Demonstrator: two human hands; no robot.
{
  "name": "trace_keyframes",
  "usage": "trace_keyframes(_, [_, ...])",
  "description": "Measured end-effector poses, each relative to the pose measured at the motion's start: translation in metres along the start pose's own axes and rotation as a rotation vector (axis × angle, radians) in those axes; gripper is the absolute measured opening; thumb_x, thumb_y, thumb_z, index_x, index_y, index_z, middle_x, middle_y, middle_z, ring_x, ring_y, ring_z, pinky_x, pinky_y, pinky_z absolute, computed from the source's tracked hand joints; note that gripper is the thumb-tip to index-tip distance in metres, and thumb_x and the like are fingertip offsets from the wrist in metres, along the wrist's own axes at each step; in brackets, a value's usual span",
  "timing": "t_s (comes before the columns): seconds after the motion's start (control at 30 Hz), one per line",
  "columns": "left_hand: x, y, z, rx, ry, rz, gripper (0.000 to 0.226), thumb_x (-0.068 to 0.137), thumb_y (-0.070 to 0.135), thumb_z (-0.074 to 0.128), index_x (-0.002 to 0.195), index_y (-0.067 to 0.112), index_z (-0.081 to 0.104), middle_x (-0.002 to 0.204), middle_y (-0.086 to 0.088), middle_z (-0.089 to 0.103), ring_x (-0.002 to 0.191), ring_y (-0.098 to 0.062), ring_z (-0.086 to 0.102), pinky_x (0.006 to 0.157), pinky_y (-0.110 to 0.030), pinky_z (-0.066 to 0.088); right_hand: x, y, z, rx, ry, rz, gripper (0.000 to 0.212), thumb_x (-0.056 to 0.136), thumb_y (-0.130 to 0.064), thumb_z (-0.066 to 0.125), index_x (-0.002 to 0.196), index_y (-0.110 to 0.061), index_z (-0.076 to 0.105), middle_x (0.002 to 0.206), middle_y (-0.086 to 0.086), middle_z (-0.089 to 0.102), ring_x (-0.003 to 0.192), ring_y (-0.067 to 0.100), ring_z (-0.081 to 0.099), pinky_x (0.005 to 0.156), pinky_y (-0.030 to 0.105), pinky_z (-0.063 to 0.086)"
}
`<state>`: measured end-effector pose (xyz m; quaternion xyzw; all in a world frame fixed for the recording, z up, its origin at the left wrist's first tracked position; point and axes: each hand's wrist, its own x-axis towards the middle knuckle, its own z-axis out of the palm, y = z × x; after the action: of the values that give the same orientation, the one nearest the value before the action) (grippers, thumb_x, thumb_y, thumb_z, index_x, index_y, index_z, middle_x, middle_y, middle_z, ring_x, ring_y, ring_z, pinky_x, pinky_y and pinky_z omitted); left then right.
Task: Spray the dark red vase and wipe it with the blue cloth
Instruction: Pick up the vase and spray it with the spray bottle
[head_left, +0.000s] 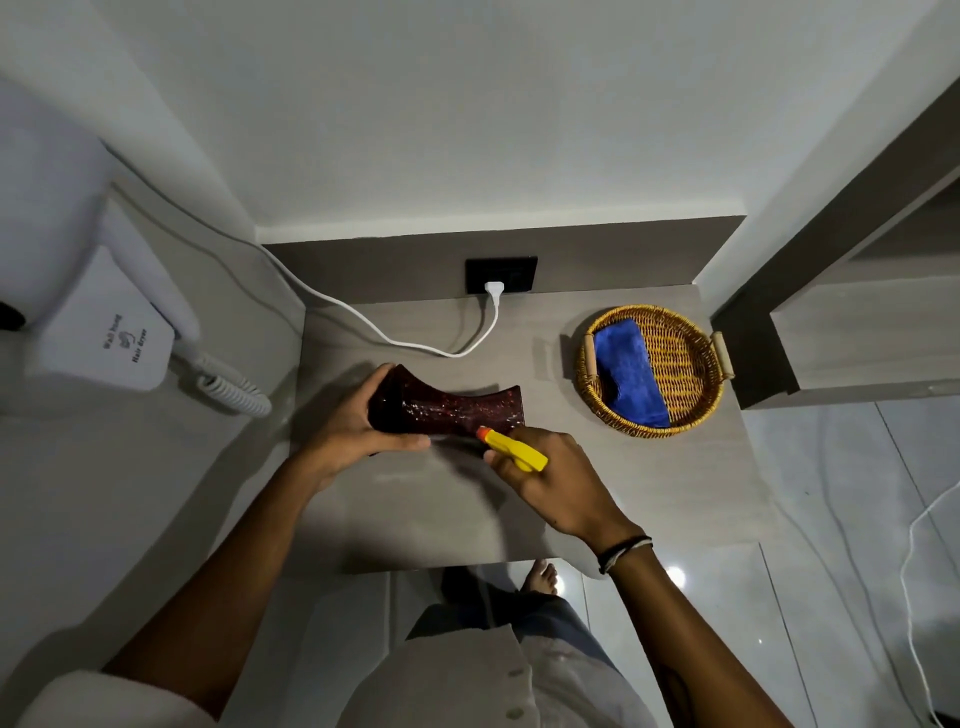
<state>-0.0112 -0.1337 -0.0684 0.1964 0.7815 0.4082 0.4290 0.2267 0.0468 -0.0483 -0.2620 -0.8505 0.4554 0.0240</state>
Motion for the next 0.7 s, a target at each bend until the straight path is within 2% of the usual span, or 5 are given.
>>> trace_keyframes(0.13, [0.002,-0.003,-0.004,0.143,-0.045,0.095,0.141,0.048,0.021,0.107,0.164,0.040,0.029,0.167,0.001,0.030,0.148,-0.021,0.040,0.123,-0.044,0.038,0.006,-0.003,0.003,-0.029,0.010,0.048,0.038,0.099,-0.052,0.066,0.076,-0.023,0.061,0.066,-0.001,0.062,0.067,0.026,0.061,0.063,0.045,0.048])
trace_keyframes(0.33, [0.006,-0.006,-0.005,0.242,0.073,0.206,0.114,0.044,0.020,0.098,0.146,0.032,0.049,0.146,0.000,0.055,0.134,-0.020,0.053,0.114,-0.047,0.047,-0.002,0.018,-0.005,-0.094,0.105,0.161,0.035,0.102,-0.046,0.067,0.076,-0.025,0.059,0.073,0.000,0.066,0.072,0.031,0.063,0.061,0.040,0.045])
trace_keyframes(0.5, [0.002,0.001,0.002,0.153,0.111,0.167,0.086,0.046,0.047,0.094,0.116,0.074,0.051,0.112,0.031,0.067,0.103,0.018,0.061,0.080,-0.002,0.048,-0.009,0.029,-0.014,-0.051,0.097,0.139,0.032,0.102,-0.040,0.069,0.074,-0.032,0.057,0.072,-0.004,0.063,0.071,0.026,0.061,0.064,0.040,0.046])
trace_keyframes(0.6, [0.005,0.009,0.006,-0.008,0.179,0.070,0.072,0.051,0.057,0.091,0.117,0.039,0.068,0.096,0.013,0.078,0.084,0.006,0.073,0.065,-0.011,0.055,-0.009,0.022,-0.011,-0.043,0.033,0.049,0.027,0.101,-0.044,0.069,0.080,-0.029,0.062,0.076,-0.005,0.066,0.073,0.022,0.063,0.066,0.041,0.047])
trace_keyframes(0.7, [0.008,0.015,0.007,-0.115,0.176,-0.079,0.078,0.052,0.063,0.085,0.117,0.021,0.074,0.103,-0.002,0.081,0.092,-0.021,0.079,0.069,-0.032,0.065,-0.006,0.009,-0.003,-0.025,-0.020,-0.040,0.027,0.100,-0.048,0.067,0.088,-0.023,0.067,0.081,-0.004,0.070,0.074,0.020,0.064,0.067,0.043,0.051])
